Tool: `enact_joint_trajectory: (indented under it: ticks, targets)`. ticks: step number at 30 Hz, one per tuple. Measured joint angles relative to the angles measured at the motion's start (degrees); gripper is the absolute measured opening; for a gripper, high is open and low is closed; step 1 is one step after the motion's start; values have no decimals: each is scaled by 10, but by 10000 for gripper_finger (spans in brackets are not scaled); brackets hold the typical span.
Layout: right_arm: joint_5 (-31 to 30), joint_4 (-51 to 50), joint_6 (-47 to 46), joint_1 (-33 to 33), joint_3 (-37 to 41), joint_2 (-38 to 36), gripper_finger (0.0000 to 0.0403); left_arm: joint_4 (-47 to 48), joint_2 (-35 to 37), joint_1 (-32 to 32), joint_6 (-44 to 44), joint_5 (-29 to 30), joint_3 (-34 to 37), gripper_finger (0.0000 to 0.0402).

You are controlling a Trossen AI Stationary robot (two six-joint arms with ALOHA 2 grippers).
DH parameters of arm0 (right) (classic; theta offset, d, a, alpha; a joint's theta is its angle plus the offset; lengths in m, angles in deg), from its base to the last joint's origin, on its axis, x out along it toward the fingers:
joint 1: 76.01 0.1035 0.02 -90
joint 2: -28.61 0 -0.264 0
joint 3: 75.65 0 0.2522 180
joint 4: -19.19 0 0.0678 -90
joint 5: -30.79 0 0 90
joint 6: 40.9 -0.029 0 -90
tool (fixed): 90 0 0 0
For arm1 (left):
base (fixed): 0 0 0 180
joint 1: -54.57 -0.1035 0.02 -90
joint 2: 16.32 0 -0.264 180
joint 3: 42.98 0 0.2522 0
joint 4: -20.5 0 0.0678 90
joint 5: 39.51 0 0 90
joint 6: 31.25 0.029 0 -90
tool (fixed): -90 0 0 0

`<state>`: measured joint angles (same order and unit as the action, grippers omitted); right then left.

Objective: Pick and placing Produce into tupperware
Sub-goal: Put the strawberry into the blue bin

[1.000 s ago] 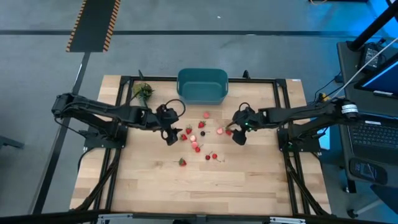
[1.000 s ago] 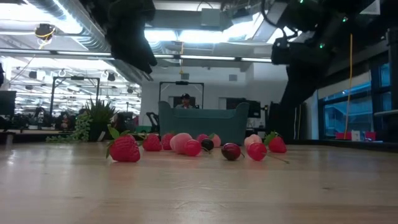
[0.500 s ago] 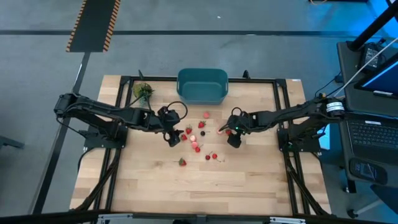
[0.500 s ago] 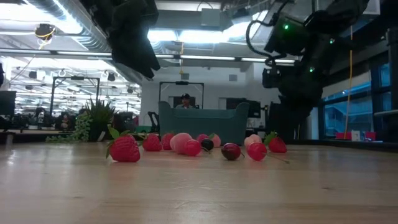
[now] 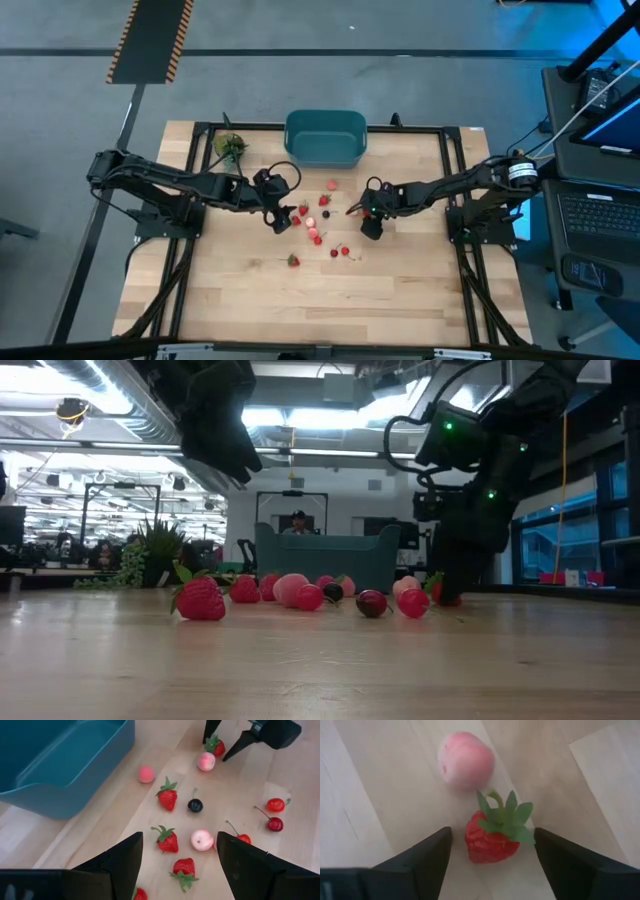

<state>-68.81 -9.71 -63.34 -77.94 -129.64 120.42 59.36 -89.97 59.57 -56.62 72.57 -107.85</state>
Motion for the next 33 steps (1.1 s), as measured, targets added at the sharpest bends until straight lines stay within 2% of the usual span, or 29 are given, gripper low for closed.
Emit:
enact_joint_trajectory:
  ticks: [9, 16, 25, 28, 33]
  targets:
    - [-5, 4, -28, -1, 0, 2, 140, -3, 0, 0, 4, 0, 0, 245]
    - [7, -3, -21, 0, 1, -12, 137, -3, 0, 0, 4, 0, 0, 245]
    - [5, -13, 41, 0, -25, -129, 137, -3, 0, 0, 4, 0, 0, 245]
    - [16, -3, 91, 0, -31, -165, 137, -3, 0, 0, 5, 0, 0, 245]
    - [99, 49, 260, 0, -32, -212, 137, -3, 0, 0, 5, 0, 0, 245]
